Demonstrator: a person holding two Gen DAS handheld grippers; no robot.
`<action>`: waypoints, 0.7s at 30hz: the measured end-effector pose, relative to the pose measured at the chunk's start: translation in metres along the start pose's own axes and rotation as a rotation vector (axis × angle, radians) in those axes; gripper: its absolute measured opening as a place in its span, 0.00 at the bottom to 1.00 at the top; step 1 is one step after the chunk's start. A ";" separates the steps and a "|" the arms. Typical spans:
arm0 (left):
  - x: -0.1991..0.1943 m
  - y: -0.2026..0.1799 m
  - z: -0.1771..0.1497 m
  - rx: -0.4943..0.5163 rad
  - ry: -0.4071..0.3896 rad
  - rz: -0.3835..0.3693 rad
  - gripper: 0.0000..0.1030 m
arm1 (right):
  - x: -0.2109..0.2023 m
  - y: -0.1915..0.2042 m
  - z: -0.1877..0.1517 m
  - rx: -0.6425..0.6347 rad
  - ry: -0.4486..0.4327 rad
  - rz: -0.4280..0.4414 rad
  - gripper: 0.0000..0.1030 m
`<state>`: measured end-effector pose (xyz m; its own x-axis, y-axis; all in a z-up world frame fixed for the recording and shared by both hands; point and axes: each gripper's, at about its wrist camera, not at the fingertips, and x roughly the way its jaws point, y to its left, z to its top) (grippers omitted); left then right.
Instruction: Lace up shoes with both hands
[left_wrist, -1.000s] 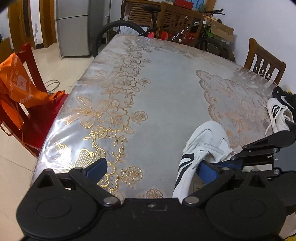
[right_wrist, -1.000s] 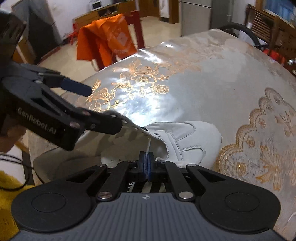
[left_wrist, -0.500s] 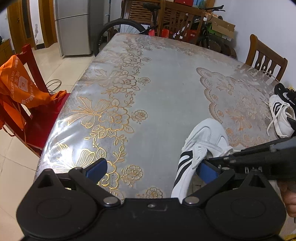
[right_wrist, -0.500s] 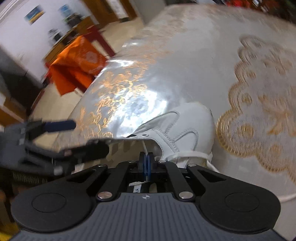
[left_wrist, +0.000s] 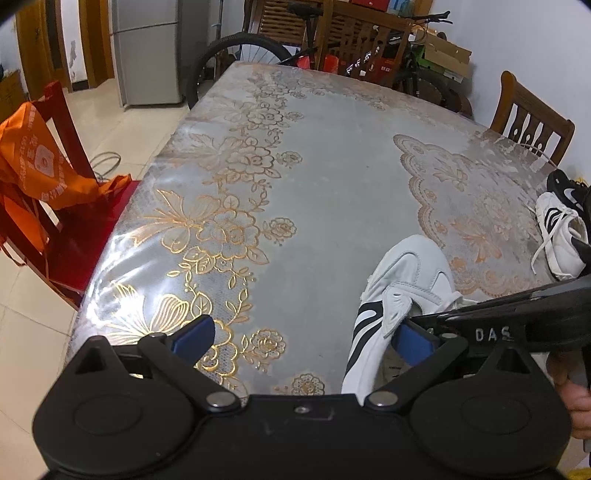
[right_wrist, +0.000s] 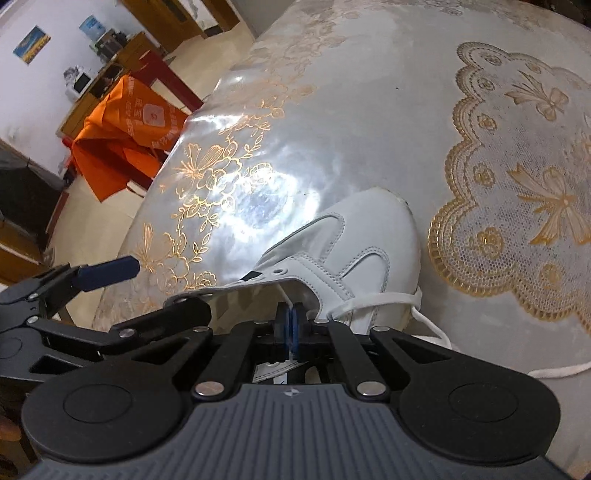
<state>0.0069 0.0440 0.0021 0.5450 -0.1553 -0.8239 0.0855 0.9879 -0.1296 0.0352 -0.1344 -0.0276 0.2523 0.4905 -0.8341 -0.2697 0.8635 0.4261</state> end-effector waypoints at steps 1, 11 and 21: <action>0.000 0.000 0.000 0.002 0.001 -0.002 0.99 | -0.001 -0.003 0.000 0.026 -0.001 0.009 0.00; 0.001 -0.003 0.003 0.045 0.005 -0.026 0.98 | -0.001 -0.025 0.018 0.094 0.115 0.106 0.00; -0.003 0.003 0.005 0.043 -0.008 -0.092 0.98 | 0.002 -0.038 -0.002 0.204 0.060 0.342 0.01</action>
<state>0.0099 0.0476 0.0065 0.5401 -0.2451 -0.8051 0.1707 0.9687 -0.1804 0.0438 -0.1662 -0.0461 0.1237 0.7514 -0.6482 -0.1372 0.6599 0.7387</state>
